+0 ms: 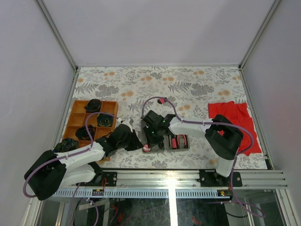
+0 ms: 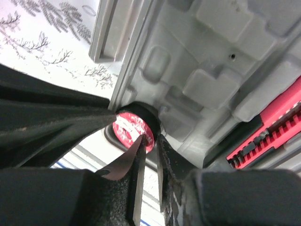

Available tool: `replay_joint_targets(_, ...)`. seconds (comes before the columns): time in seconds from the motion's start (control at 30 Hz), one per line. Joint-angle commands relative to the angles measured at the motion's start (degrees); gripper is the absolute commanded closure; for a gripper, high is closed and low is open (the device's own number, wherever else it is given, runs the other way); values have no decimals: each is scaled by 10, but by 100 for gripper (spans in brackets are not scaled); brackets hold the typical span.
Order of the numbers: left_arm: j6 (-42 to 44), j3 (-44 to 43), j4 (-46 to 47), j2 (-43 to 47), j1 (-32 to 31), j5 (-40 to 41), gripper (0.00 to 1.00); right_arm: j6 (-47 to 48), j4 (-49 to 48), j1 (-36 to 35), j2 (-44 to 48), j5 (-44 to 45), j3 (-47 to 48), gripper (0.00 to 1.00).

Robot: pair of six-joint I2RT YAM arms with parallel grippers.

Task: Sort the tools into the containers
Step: Place the engineering item in the storage box.

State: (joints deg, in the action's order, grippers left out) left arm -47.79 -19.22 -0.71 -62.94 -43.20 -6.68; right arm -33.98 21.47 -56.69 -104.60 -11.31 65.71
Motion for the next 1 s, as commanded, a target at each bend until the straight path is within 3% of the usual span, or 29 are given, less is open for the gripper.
replay_joint_targets(0.0, -13, -8, 94, 5, -7, -24, 92, 14, -18, -7, 20, 64, 4, 76)
replay_joint_targets(0.17, -13, -9, 91, 5, -7, -24, 92, 25, 11, -7, 36, 104, 9, 66)
replay_joint_targets(0.47, -11, -11, 91, -2, -7, -23, 92, 45, 36, -7, 39, 130, 24, 64)
replay_joint_targets(0.63, -10, -12, 85, -1, -7, -26, 79, 65, 30, -5, 36, 105, 23, 77)
replay_joint_targets(0.77, -10, -6, 79, 3, -7, -27, 68, 72, 13, -4, 41, 80, 14, 77)
replay_joint_targets(0.97, -13, -3, 82, 0, -7, -29, 66, 75, -2, 0, 38, 51, 6, 82)
